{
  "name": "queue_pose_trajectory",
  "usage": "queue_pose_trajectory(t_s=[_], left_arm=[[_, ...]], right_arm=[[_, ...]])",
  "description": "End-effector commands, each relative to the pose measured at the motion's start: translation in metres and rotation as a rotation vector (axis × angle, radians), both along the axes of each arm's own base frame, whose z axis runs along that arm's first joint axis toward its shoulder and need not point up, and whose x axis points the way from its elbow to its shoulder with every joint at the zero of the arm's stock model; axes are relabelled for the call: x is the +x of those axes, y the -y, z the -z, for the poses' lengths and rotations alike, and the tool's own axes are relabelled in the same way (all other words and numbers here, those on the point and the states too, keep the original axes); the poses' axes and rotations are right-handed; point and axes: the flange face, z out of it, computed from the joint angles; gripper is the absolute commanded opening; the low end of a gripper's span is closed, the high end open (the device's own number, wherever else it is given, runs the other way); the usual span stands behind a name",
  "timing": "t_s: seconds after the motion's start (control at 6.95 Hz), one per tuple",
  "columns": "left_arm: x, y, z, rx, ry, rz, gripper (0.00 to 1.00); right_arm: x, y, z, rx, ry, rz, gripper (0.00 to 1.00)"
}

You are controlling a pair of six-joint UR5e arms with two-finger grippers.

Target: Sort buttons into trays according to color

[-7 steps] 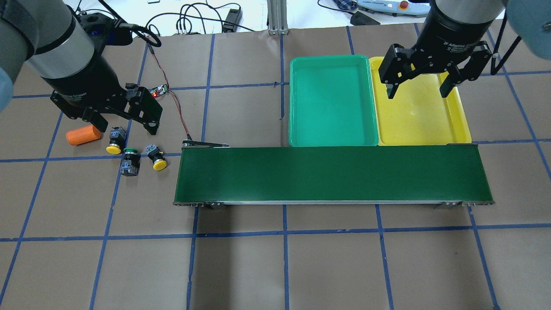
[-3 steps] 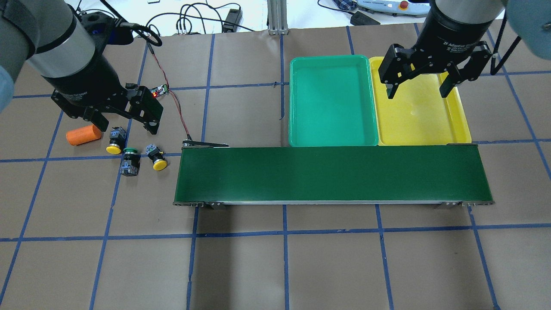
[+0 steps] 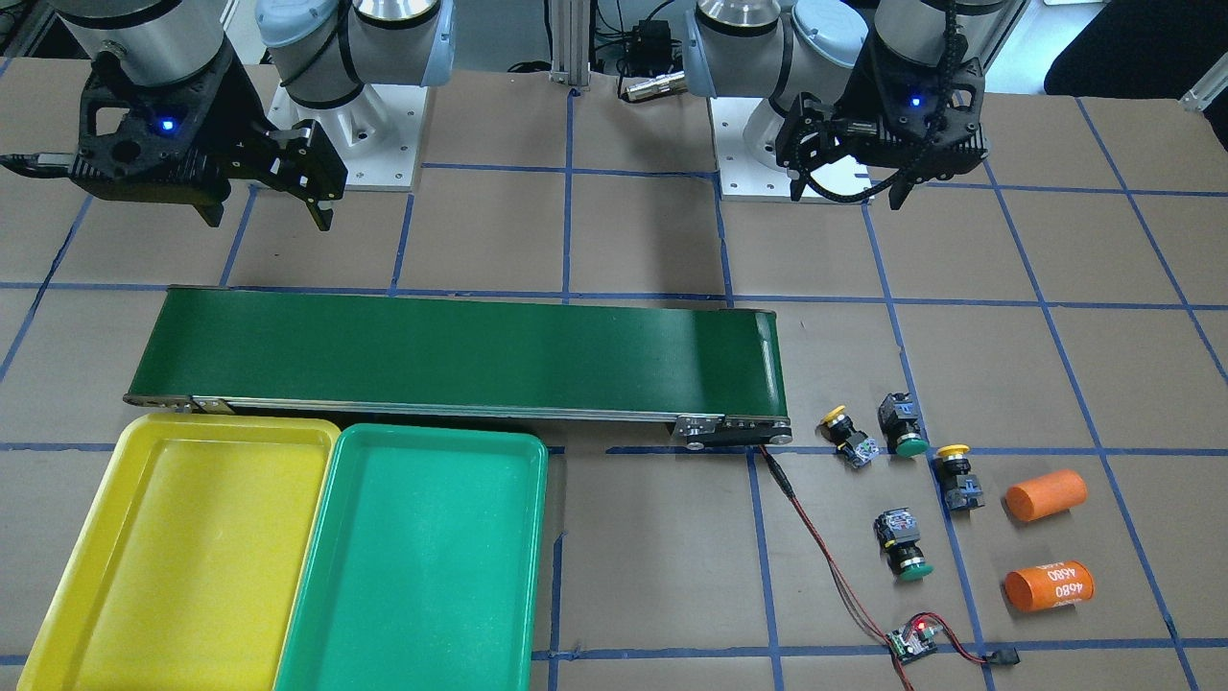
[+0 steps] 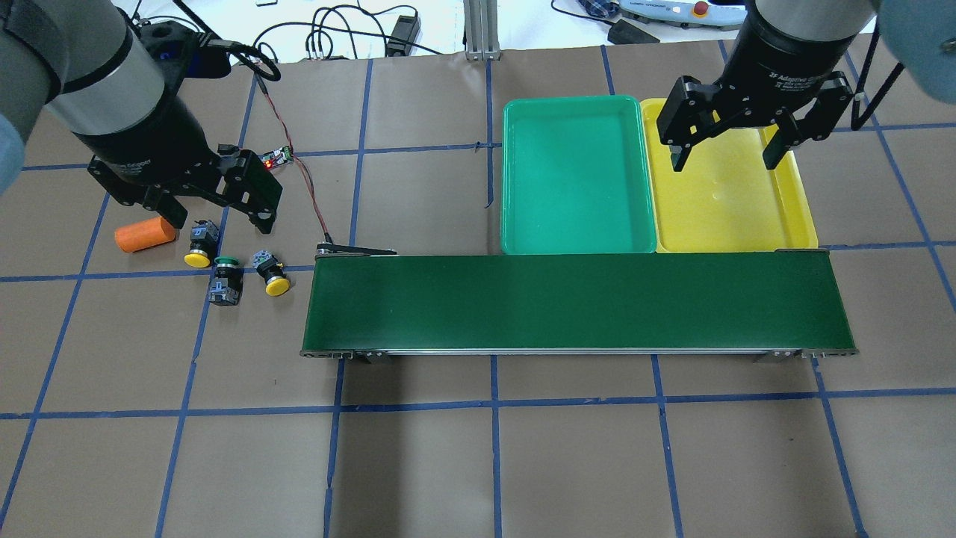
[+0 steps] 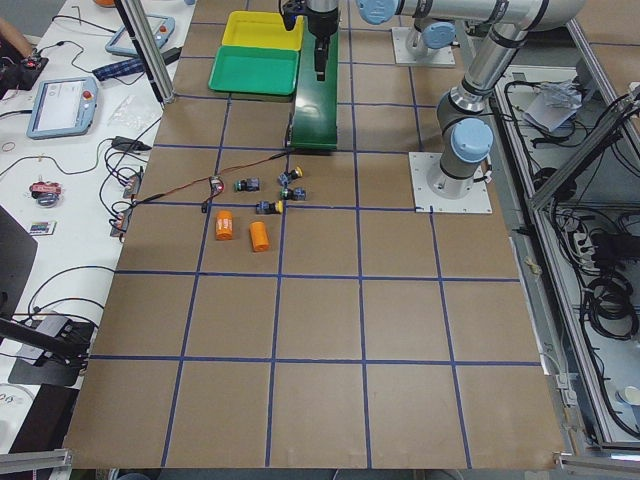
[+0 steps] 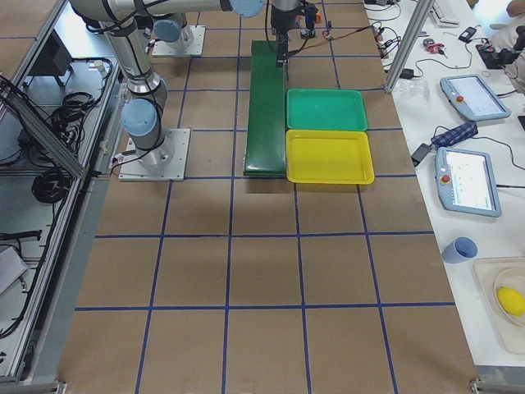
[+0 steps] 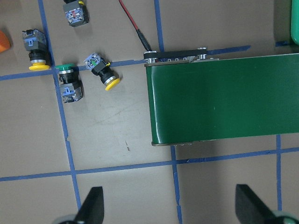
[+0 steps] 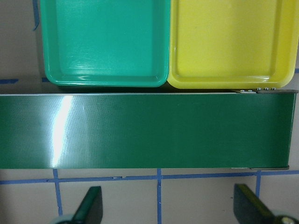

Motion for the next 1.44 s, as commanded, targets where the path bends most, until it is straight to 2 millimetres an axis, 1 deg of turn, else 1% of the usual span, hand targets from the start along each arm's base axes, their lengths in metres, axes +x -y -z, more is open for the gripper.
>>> queue_pose_trajectory(t_s=[0.0,0.58,0.72,0.86,1.01,1.3], left_arm=[[0.0,0.0,0.0,0.0,0.004,0.0,1.0],[0.001,-0.001,0.0,-0.002,0.007,0.0,1.0],[0.001,-0.004,0.0,0.0,0.009,0.0,1.0],[0.007,-0.005,-0.002,0.001,0.007,-0.012,1.0],[0.029,0.0,0.005,0.015,-0.001,-0.067,1.0],[0.106,0.025,0.029,0.042,-0.02,-0.207,1.0]], right_arm=[[0.0,0.0,0.0,0.0,0.0,0.0,1.0],[0.0,0.0,0.0,0.0,0.002,-0.001,1.0],[0.0,0.001,0.001,0.001,0.003,0.0,1.0],[0.0,0.001,0.001,0.002,0.003,0.0,1.0],[0.0,0.001,0.001,0.002,0.003,0.0,1.0],[0.0,0.001,0.001,0.001,0.003,-0.001,1.0]])
